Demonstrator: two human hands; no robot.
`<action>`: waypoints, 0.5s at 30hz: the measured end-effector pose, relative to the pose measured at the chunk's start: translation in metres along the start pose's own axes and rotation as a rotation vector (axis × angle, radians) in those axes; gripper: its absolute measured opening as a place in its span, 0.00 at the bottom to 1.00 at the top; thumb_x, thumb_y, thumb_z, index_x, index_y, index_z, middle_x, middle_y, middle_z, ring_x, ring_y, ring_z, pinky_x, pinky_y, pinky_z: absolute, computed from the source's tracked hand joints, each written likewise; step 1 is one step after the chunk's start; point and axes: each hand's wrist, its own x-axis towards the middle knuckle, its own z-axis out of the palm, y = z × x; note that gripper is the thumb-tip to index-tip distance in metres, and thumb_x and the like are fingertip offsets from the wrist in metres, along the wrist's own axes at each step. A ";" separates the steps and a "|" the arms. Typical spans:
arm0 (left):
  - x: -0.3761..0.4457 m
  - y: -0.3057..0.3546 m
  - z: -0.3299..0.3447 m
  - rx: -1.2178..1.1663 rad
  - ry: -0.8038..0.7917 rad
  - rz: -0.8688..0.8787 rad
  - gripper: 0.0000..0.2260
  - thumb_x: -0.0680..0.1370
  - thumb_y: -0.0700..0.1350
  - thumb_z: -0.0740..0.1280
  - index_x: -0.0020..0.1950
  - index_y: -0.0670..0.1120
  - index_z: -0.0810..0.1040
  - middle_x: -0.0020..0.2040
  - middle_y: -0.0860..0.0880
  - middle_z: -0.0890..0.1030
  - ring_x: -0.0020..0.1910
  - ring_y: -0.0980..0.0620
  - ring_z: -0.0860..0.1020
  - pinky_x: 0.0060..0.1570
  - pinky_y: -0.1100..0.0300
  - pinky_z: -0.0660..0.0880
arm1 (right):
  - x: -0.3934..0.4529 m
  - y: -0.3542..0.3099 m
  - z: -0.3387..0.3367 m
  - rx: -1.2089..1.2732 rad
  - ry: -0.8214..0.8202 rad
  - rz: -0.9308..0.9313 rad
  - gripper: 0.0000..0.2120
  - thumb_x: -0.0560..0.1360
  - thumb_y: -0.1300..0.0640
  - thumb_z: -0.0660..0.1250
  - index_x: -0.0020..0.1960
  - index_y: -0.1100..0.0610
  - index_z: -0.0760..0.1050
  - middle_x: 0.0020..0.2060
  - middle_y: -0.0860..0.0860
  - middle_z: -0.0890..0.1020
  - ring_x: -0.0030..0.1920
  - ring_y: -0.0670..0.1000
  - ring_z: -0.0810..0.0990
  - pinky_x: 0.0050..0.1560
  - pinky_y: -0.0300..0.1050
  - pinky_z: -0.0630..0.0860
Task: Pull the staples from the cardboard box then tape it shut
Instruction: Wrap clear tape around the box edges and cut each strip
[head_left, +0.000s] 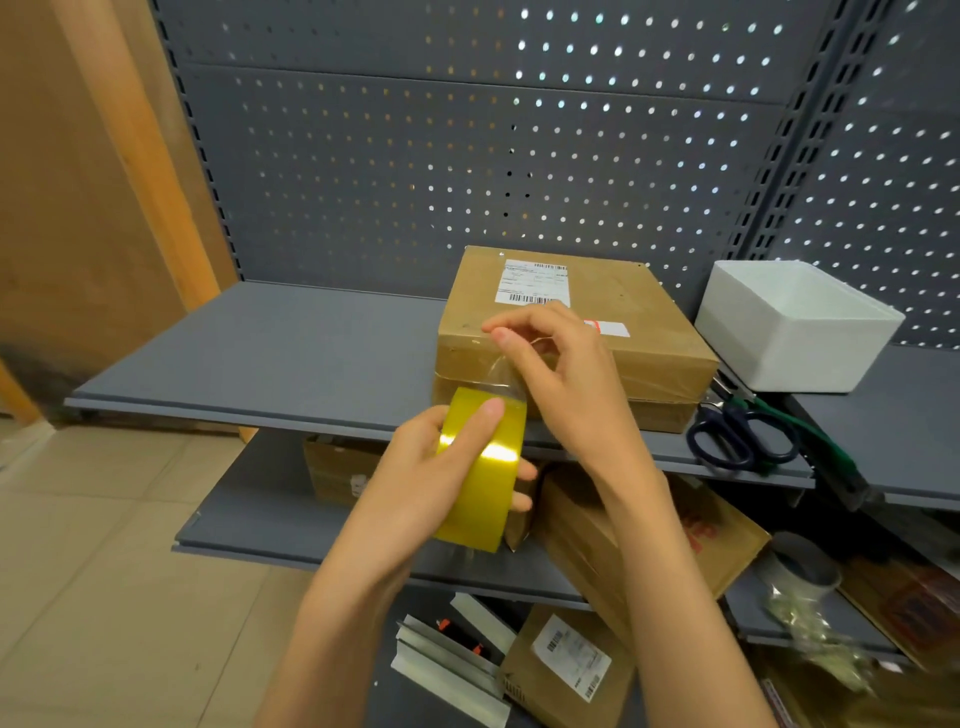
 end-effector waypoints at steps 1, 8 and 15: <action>0.000 0.001 0.001 -0.015 -0.018 -0.011 0.15 0.74 0.54 0.62 0.54 0.45 0.76 0.40 0.44 0.85 0.36 0.47 0.83 0.40 0.53 0.81 | 0.002 0.000 -0.004 -0.007 0.004 -0.003 0.06 0.77 0.59 0.65 0.49 0.55 0.80 0.45 0.49 0.80 0.46 0.42 0.76 0.48 0.32 0.71; 0.003 0.002 0.010 0.008 -0.100 0.060 0.14 0.76 0.51 0.61 0.54 0.43 0.76 0.39 0.44 0.85 0.36 0.49 0.84 0.43 0.54 0.81 | 0.019 0.000 -0.026 -0.099 0.028 -0.065 0.06 0.76 0.60 0.67 0.48 0.55 0.82 0.44 0.51 0.80 0.43 0.41 0.76 0.45 0.27 0.68; 0.012 0.004 0.018 0.373 0.109 0.153 0.13 0.79 0.55 0.58 0.44 0.49 0.76 0.32 0.51 0.84 0.32 0.54 0.83 0.46 0.52 0.79 | 0.017 -0.002 -0.014 -0.200 0.089 -0.170 0.06 0.76 0.61 0.65 0.45 0.59 0.81 0.41 0.53 0.79 0.41 0.46 0.76 0.45 0.40 0.72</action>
